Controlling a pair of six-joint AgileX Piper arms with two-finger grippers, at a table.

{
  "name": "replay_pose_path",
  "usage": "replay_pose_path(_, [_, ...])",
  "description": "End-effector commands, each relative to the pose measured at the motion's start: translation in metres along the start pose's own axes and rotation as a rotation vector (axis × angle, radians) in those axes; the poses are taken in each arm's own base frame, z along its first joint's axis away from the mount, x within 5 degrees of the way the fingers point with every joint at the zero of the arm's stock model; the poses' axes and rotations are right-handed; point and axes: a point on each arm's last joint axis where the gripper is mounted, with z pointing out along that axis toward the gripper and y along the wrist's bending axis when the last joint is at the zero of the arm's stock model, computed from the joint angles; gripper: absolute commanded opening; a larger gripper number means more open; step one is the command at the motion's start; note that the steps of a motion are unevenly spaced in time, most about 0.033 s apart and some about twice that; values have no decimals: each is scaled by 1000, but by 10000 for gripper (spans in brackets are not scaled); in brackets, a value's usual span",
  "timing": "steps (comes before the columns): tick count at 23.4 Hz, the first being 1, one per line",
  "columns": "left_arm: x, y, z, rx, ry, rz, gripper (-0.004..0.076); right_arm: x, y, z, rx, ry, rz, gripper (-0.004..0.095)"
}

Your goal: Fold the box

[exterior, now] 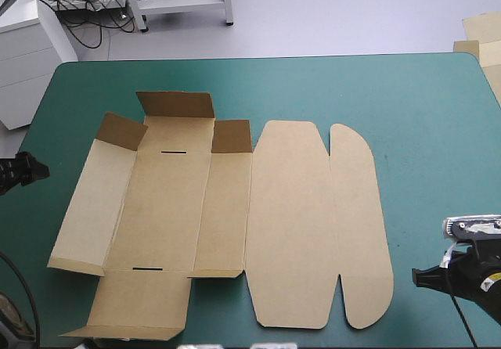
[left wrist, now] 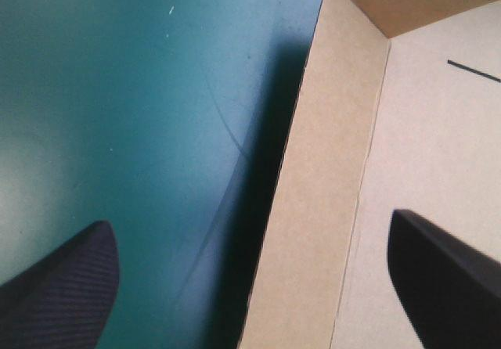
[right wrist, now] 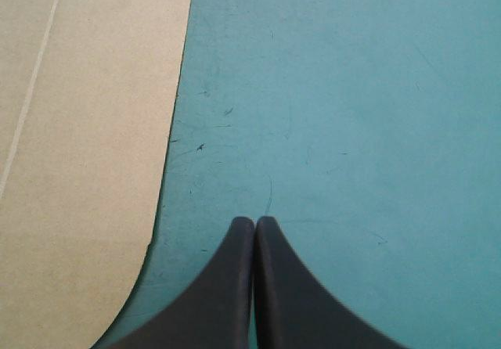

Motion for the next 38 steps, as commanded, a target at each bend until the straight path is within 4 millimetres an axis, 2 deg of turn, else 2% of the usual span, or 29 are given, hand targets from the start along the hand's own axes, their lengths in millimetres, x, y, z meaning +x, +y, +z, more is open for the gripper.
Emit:
replay_pose_path(1, [4,-3,3,33,-23,20,662,-10,-2,-4,16,-78,-4,-20])
replay_pose_path(9, [32,-2,36,166,39,98,661,-7,-2,1,13,-60,-2,-20])
replay_pose_path(15, [59,2,62,197,120,84,661,5,-1,15,5,-3,1,-20])
replay_pose_path(18, [63,-6,70,211,146,116,661,7,0,17,2,9,0,-20])
replay_pose_path(21, [65,-29,80,234,213,225,661,4,-1,17,7,-23,0,-20])
replay_pose_path(23, [67,-37,83,243,240,263,661,4,-1,17,9,-30,0,-20])
replay_pose_path(28, [69,-42,83,264,262,247,655,3,0,17,-6,-32,8,-20])
replay_pose_path(31, [69,-46,87,233,273,301,555,3,0,17,-6,-32,1,-20])
replay_pose_path(34, [70,-52,92,177,300,331,414,4,1,17,-6,-29,-11,-20])
replay_pose_path(38, [70,-55,93,185,292,333,386,4,1,17,-8,-27,-13,-20])
